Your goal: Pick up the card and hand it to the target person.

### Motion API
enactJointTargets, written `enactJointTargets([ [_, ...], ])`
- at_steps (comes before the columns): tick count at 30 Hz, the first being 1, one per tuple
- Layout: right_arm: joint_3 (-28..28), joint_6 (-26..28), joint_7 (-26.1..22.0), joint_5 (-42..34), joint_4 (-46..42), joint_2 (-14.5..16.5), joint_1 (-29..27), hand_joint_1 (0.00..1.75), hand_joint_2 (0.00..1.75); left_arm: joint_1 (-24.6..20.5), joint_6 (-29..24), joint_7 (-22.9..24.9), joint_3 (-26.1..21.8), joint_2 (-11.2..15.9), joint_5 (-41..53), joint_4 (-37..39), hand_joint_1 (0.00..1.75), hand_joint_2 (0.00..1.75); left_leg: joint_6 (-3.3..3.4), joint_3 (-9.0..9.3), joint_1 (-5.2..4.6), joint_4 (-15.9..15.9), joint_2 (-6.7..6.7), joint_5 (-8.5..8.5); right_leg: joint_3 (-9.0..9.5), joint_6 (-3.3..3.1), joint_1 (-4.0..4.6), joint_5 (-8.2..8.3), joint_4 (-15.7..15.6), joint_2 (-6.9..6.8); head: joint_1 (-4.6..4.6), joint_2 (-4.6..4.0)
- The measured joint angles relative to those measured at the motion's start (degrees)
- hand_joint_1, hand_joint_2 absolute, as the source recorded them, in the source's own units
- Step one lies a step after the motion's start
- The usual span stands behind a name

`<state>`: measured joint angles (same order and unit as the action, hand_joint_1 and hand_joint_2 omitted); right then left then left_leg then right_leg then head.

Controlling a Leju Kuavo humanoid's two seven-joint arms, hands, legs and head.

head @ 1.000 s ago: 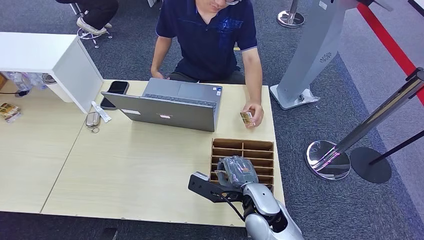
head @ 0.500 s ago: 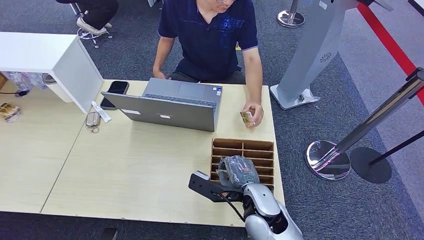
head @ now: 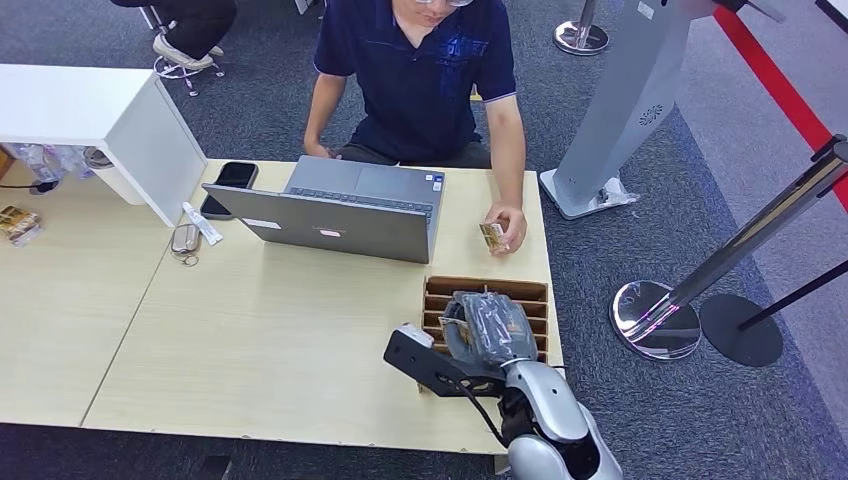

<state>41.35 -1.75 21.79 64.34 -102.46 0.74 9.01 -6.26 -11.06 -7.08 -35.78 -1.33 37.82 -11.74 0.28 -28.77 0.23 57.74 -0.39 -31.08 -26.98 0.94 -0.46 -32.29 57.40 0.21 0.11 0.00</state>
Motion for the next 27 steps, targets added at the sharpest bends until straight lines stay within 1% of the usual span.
enactJointTargets([
  [8,-2.57,1.89,0.4,0.75,-4.04,-0.66,-0.5,1.43,1.75,0.0,-0.03,0.15,-0.02,0.08,-0.03,0.0,0.0,0.0,0.0,0.0,0.0,0.0,0.0,0.0,0.0,0.0,0.0,0.0,0.0,0.0,0.0,0.0],
  [15,-5.15,3.66,0.29,3.63,-4.93,-0.76,-0.07,1.49,1.75,0.0,0.04,-0.05,-0.02,0.06,0.13,0.0,0.0,0.0,0.0,0.0,0.0,0.0,0.0,0.0,0.0,0.0,0.0,0.0,0.0,0.0,0.01,0.0],
  [20,-7.82,5.69,-0.87,4.09,-4.88,-0.76,1.81,1.44,1.75,0.0,0.18,-0.14,0.0,0.04,0.79,0.0,0.0,0.0,0.0,0.0,0.0,0.0,0.0,0.0,0.01,0.0,0.0,0.0,0.0,0.0,0.0,0.0],
  [27,-12.25,7.7,-2.35,1.65,-3.2,-0.87,6.57,1.5,1.75,-0.02,0.9,-0.31,0.0,0.02,1.83,0.0,0.0,0.0,0.0,-0.01,0.0,0.01,-0.01,0.0,0.01,0.0,0.0,0.0,0.0,-0.01,0.0,0.0],
])
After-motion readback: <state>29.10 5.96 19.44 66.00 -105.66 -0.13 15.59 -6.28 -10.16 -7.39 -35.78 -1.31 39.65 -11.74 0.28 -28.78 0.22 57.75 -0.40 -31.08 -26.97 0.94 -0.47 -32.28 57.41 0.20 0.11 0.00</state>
